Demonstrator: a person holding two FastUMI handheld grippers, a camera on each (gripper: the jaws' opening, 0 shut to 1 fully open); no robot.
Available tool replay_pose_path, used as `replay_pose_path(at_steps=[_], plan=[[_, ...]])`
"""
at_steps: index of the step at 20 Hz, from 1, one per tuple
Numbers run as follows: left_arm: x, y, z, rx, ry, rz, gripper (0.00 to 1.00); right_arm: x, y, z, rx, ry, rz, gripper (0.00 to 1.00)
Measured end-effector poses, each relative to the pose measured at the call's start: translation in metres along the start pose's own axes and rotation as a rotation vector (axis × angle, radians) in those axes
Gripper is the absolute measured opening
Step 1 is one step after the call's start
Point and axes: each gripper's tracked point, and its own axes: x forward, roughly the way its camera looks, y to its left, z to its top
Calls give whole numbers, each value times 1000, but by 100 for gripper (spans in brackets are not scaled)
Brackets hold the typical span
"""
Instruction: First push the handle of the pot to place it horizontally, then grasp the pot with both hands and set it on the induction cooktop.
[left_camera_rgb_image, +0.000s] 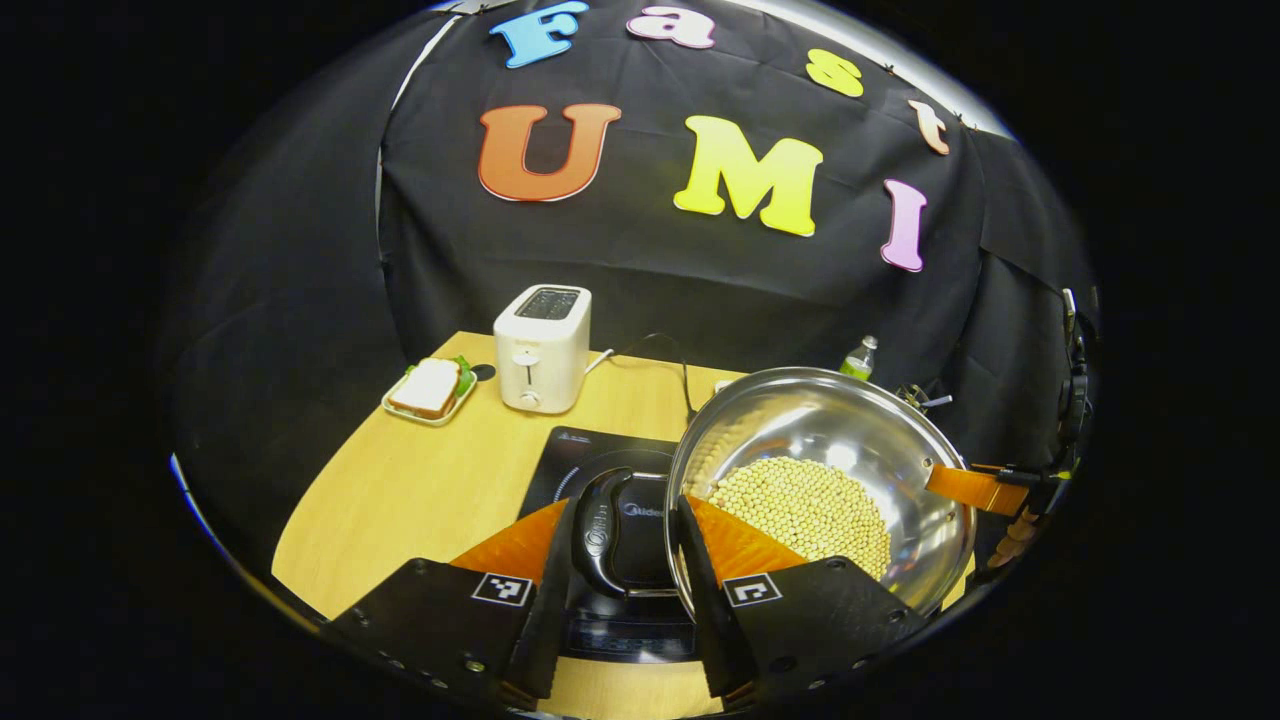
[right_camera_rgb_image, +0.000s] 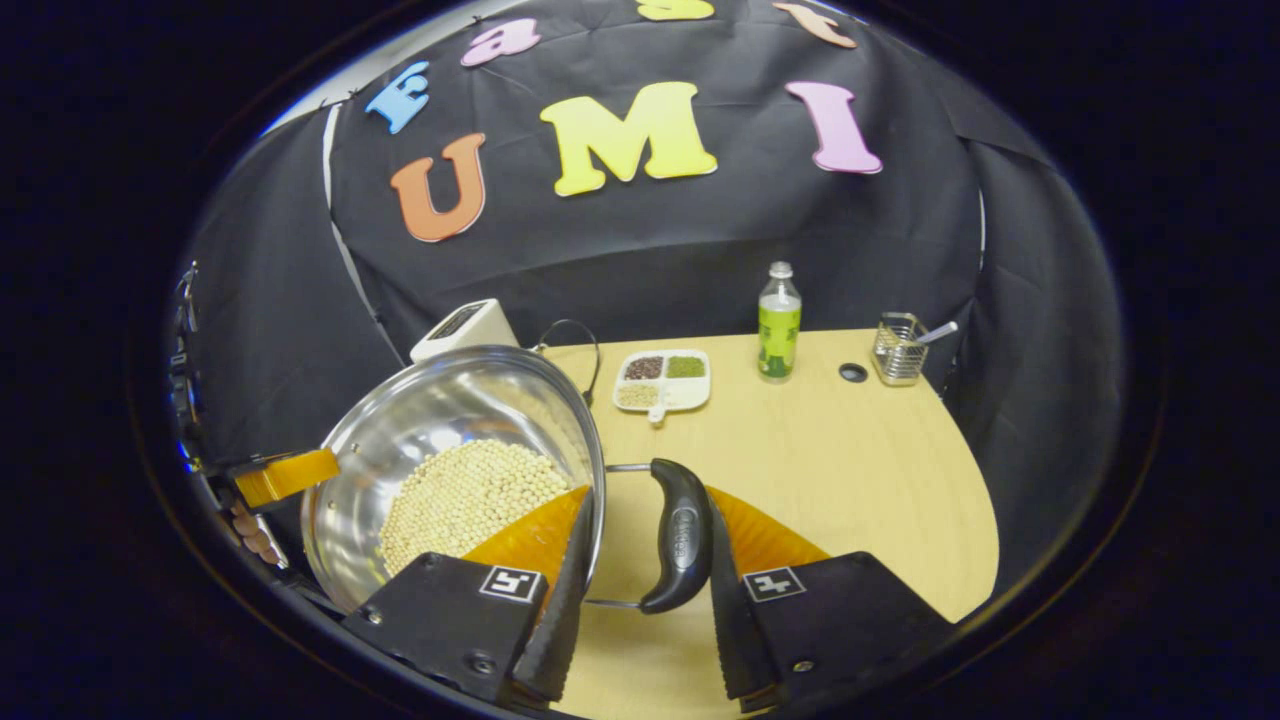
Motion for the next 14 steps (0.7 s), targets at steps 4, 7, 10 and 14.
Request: replay_pose_path(at_steps=[4, 7, 10, 14], plan=[[10, 27, 9, 2, 9, 42, 54, 23, 27, 7, -3, 22, 26, 59], [20, 46, 14, -5, 6, 63, 54, 41, 43, 14, -2, 27, 36, 60], [34, 62, 15, -31, 13, 72, 54, 59, 56, 16, -5, 38, 42, 60], [55, 77, 13, -55, 28, 66, 54, 81, 66, 18, -16, 38, 33, 58]])
